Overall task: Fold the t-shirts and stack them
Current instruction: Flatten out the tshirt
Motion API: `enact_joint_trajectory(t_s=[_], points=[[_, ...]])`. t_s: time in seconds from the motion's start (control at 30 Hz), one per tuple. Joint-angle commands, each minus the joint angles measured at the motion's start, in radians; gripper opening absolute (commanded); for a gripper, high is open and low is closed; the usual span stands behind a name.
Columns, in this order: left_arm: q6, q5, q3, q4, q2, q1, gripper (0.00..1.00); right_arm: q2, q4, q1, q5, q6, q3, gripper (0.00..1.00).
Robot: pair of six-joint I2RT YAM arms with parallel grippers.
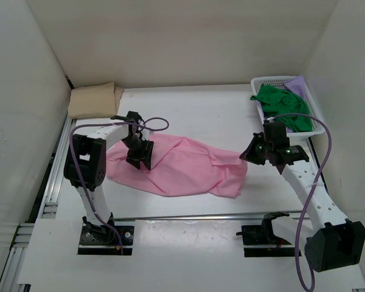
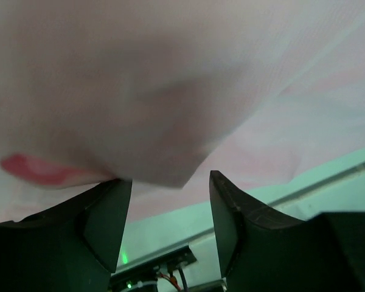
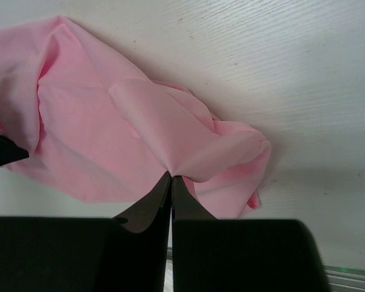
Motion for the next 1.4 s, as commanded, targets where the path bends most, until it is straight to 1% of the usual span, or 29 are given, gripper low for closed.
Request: enact_joint_trajectory(t_s=[0.0, 0.13, 0.17, 0.23, 0.33, 0.37, 0.4, 0.47, 0.53, 0.57, 0.67, 0.7, 0.73, 0.8, 0.83, 0.87, 0.9, 0.93, 0.97, 1.0, 1.03, 1.07, 1.13, 1.2, 1.23, 1.27, 1.3, 1.33, 1.37], points=[[0.006, -0.071, 0.056, 0.057, 0.016, -0.044, 0.63, -0.030, 0.006, -0.015, 0.008, 0.001, -0.010, 0.00], [0.006, -0.092, 0.056, 0.083, 0.027, -0.081, 0.54, -0.030, 0.006, -0.015, 0.008, 0.001, -0.019, 0.00], [0.006, -0.092, 0.065, 0.092, 0.037, -0.081, 0.54, -0.030, 0.006, -0.015, -0.001, 0.001, -0.019, 0.00], [0.006, -0.102, 0.074, 0.092, 0.051, -0.090, 0.50, -0.030, 0.006, -0.015, -0.001, 0.001, -0.019, 0.00], [0.006, -0.112, 0.083, 0.092, 0.077, -0.090, 0.40, -0.030, 0.006, -0.015, -0.001, 0.001, -0.019, 0.00], [0.006, -0.121, 0.092, 0.092, 0.077, -0.090, 0.35, -0.030, 0.006, -0.015, -0.001, 0.001, -0.019, 0.00], [0.006, -0.122, 0.093, 0.092, 0.077, -0.090, 0.22, -0.030, 0.006, -0.015, -0.001, 0.001, -0.019, 0.00], [0.006, -0.132, 0.093, 0.092, 0.064, -0.090, 0.10, -0.030, 0.006, -0.015, -0.001, 0.001, -0.019, 0.00], [0.006, -0.142, 0.093, 0.080, 0.044, -0.090, 0.10, -0.030, 0.006, -0.015, 0.009, 0.001, -0.019, 0.00], [0.006, -0.142, 0.093, 0.071, 0.024, -0.069, 0.10, -0.021, 0.006, -0.015, 0.009, 0.001, -0.019, 0.00], [0.006, -0.131, 0.197, 0.013, 0.015, -0.019, 0.10, 0.037, 0.017, -0.041, 0.029, -0.013, 0.035, 0.00], [0.006, -0.116, 0.245, -0.010, 0.015, 0.024, 0.10, 0.069, 0.017, -0.052, 0.029, -0.026, 0.121, 0.00], [0.006, -0.106, 0.381, -0.035, 0.031, 0.049, 0.10, 0.153, 0.017, -0.075, 0.029, -0.060, 0.188, 0.00], [0.006, -0.096, 0.572, -0.121, 0.096, 0.097, 0.10, 0.263, -0.033, -0.107, 0.000, -0.085, 0.373, 0.00], [0.006, -0.085, 0.808, -0.150, 0.125, 0.148, 0.10, 0.380, -0.068, -0.136, -0.014, -0.085, 0.495, 0.00], [0.006, -0.085, 0.943, -0.180, 0.155, 0.173, 0.10, 0.436, -0.140, -0.149, -0.032, -0.095, 0.770, 0.00], [0.006, -0.073, 1.068, -0.219, 0.210, 0.198, 0.10, 0.487, -0.168, -0.158, -0.046, -0.096, 0.915, 0.00], [0.006, -0.072, 1.246, -0.219, 0.220, 0.241, 0.10, 0.571, -0.187, -0.167, -0.058, -0.096, 1.053, 0.00], [0.006, -0.085, 1.269, -0.187, 0.208, 0.258, 0.10, 0.602, -0.199, -0.167, -0.078, -0.096, 1.181, 0.00], [0.006, -0.114, 1.246, -0.140, 0.177, 0.271, 0.10, 0.622, -0.199, -0.179, -0.087, -0.096, 1.375, 0.00], [0.006, -0.128, 1.190, -0.009, 0.074, 0.290, 0.10, 0.636, -0.190, -0.180, -0.087, -0.096, 1.435, 0.00], [0.006, -0.128, 1.045, 0.058, 0.017, 0.290, 0.10, 0.627, -0.178, -0.190, -0.087, -0.080, 1.463, 0.00], [0.006, -0.142, 0.964, 0.129, -0.089, 0.290, 0.10, 0.527, -0.100, -0.190, -0.087, -0.071, 1.356, 0.00], [0.006, -0.129, 0.952, 0.097, -0.113, 0.290, 0.10, 0.426, -0.012, -0.190, -0.112, -0.044, 1.169, 0.00], [0.006, -0.120, 0.933, 0.076, -0.122, 0.278, 0.10, 0.329, 0.052, -0.190, -0.121, -0.043, 1.073, 0.00], [0.006, -0.120, 0.891, 0.051, -0.137, 0.269, 0.10, 0.282, 0.074, -0.190, -0.130, -0.030, 0.891, 0.00], [0.006, -0.120, 0.857, 0.015, -0.148, 0.256, 0.10, 0.196, 0.086, -0.190, -0.139, -0.030, 0.804, 0.00], [0.006, -0.120, 0.816, -0.001, -0.159, 0.256, 0.10, 0.153, 0.103, -0.190, -0.139, -0.016, 0.717, 0.00], [0.006, -0.120, 0.729, -0.018, -0.180, 0.247, 0.10, 0.110, 0.114, -0.190, -0.139, -0.016, 0.532, 0.00]])
